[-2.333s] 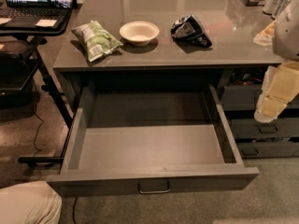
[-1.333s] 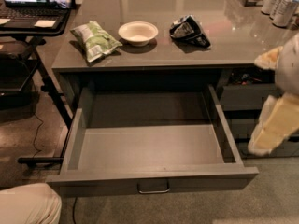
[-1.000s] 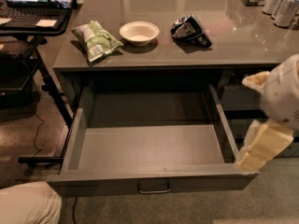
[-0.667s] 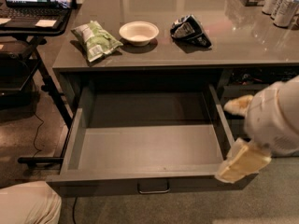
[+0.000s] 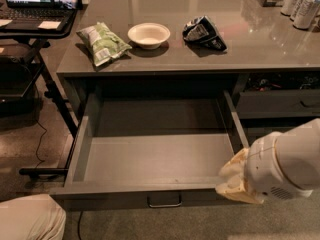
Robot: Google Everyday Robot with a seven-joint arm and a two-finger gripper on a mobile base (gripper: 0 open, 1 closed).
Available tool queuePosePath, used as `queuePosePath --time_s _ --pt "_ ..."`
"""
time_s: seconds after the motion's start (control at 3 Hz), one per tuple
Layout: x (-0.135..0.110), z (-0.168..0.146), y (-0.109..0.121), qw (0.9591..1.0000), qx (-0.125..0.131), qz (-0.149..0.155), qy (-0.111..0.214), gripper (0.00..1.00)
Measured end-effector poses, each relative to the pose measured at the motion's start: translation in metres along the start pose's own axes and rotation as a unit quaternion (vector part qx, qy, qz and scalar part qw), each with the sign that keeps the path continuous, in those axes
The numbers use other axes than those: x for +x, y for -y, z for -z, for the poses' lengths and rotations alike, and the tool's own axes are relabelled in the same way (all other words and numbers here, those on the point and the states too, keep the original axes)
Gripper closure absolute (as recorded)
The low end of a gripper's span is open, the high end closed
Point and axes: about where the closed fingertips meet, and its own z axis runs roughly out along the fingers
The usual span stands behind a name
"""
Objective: Close top drawer
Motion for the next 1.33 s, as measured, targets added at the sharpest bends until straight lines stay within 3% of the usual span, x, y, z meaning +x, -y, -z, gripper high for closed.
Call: queuePosePath --time_s 0.33,0.67,1.33 --pt "0.014 -0.032 -0.013 0.9995 -0.027 -0.01 0.009 0.88" --pt "0.026 -0.062 -0.022 0.9989 -0.042 -0.014 0.017 1.0" --pt "0.05 -0.112 -0.014 0.9993 -0.028 -0.022 0.015 1.0"
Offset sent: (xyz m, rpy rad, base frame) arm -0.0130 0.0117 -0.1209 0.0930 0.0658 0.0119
